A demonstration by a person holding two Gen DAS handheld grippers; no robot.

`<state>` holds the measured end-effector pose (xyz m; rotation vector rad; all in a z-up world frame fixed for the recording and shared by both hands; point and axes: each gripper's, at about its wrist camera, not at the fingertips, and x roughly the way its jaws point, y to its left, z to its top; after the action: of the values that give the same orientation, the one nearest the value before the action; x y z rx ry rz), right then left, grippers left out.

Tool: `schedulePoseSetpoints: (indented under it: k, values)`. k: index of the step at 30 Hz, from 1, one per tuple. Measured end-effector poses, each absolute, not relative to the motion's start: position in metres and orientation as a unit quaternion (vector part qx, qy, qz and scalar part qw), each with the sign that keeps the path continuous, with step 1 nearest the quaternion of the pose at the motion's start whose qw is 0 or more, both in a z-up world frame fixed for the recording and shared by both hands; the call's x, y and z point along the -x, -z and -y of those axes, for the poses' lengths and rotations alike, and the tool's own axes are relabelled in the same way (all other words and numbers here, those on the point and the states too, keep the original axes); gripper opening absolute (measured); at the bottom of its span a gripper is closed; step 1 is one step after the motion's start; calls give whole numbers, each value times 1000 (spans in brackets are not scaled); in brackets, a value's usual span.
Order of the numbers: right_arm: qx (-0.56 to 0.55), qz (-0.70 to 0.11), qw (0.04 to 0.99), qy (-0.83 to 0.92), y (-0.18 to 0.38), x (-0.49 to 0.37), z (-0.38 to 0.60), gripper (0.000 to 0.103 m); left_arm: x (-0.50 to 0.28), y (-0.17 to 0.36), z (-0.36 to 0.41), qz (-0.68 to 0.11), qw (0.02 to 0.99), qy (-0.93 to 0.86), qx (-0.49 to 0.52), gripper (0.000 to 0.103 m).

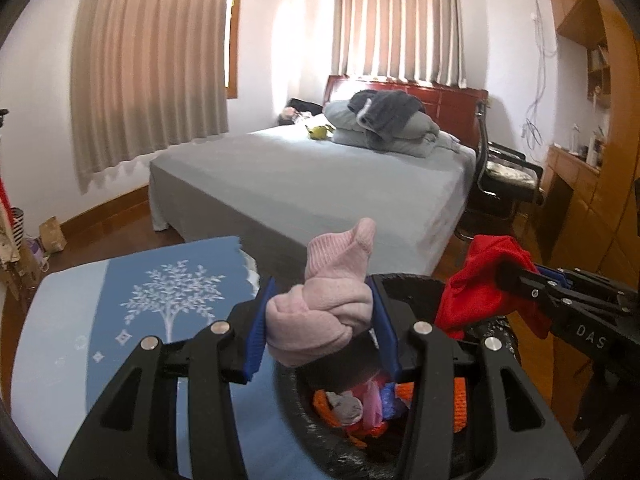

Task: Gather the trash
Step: 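Lift the pink sock and red glove and carry them over the bin, then open both grippers over the bin to drop the sock and glove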

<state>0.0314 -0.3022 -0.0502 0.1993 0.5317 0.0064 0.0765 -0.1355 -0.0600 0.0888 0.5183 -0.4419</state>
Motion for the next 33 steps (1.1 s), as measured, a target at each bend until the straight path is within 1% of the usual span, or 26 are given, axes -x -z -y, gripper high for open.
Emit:
schedulePoseSetpoints:
  k: [12,14,16,17,18,20,22,25,27,28,29,33]
  values:
    - [-110,-306,945,30,89,-47,335,18,-104,105,177,-288,920,261,-54,45]
    - [-111,-310,944,30,94,-51,338,24,-110,111,181,-296,916,265,-55,46]
    - [-112,-319,941,30,100,-56,341,24,-115,116,184,-301,912,272,-52,47]
    - [-112,-322,940,32,103,-58,342,24,-117,118,185,-302,912,274,-52,52]
    - [-111,-326,938,33,105,-60,343,26,-119,119,185,-302,911,276,-51,59]
    - [-111,-330,937,37,110,-61,345,36,-122,120,185,-301,911,279,-49,66]
    - [-113,-330,936,38,111,-61,346,41,-124,119,181,-301,911,277,-49,70]
    - [-110,-328,937,44,111,-60,346,55,-125,116,173,-299,915,267,-45,78]
    - [-111,-325,938,44,110,-59,345,57,-126,113,167,-298,918,257,-44,85]
    - [-113,-324,938,43,109,-59,345,61,-126,111,162,-297,920,253,-43,86]
    - [-115,-323,938,44,108,-58,345,67,-126,110,159,-296,921,249,-42,87]
    - [-110,-313,942,43,99,-57,340,81,-124,100,140,-292,928,228,-41,93]
